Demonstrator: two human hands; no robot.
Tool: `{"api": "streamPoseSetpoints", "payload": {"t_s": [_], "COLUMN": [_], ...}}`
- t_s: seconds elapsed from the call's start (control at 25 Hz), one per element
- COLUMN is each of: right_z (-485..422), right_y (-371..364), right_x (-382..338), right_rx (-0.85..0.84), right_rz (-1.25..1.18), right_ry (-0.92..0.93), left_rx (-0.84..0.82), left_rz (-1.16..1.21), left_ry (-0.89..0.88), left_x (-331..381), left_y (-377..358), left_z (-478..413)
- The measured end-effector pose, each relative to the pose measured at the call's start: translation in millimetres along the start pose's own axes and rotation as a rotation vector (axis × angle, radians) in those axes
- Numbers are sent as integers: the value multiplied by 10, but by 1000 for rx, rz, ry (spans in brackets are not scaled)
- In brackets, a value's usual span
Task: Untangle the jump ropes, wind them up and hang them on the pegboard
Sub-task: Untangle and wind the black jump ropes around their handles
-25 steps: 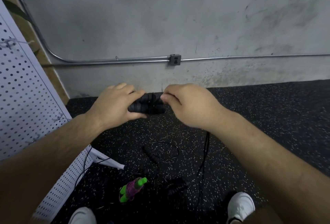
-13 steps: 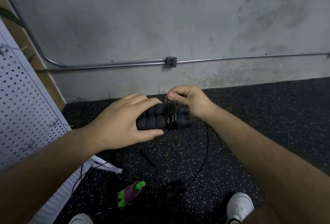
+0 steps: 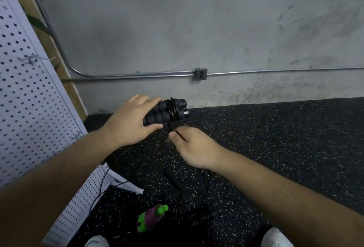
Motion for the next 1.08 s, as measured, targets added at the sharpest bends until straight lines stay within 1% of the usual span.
{"api": "streamPoseSetpoints", "payload": {"t_s": [0.12,0.2,0.24,0.32,0.4,0.52,0.6,0.68,0.76,0.8,0.84,0.88,0.92,0.96,1.0,1.08], "right_z": [14,41,40,-5,-76,-180,-239,-298,-316,-295,-249,-198,-135,-75,-34,12], "right_y": [260,454,535,640,689,777,847,907,945,895,791,647,471,292,137,3], "right_x": [-123,-238,-289,-339,-304,-130,53,228,313,339,337,338,323,303,282,244], "right_rx": [-77,-88,-59,65,188,279,262,239,229,195,136,88,21,-19,-27,0], "right_rz": [113,259,369,576,635,559,442,186,-170,-375,-531,-445,-252,-56,61,73], "right_ry": [-16,30,90,224,313,366,303,161,26,-81,-187,-229,-186,-103,6,103], "left_rx": [4,-27,-49,-87,-117,-160,-180,-168,-140,-121,-92,-48,4,48,73,88], "left_rz": [-43,-47,-43,-60,-50,83,200,304,357,361,353,333,301,260,218,147], "left_ry": [-14,-33,-62,-147,-211,-243,-242,-209,-165,-134,-105,-85,-72,-58,-41,-14], "left_x": [-50,-54,-26,77,201,390,518,629,715,740,753,749,727,671,596,411], "left_y": [-47,-81,-104,-155,-198,-176,-95,39,169,206,226,231,226,208,182,123], "left_z": [-36,-33,-20,10,52,129,177,216,233,231,219,201,177,153,130,93]}}
Point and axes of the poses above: each hand's wrist, its own z-axis away from the middle knuckle, its own y-axis out of the back of the hand, x = y × z, the point moved 4 cm from there along -z, towards the middle knuckle, and after that the axes turned 15 degrees about x, right-handed, at the moved point
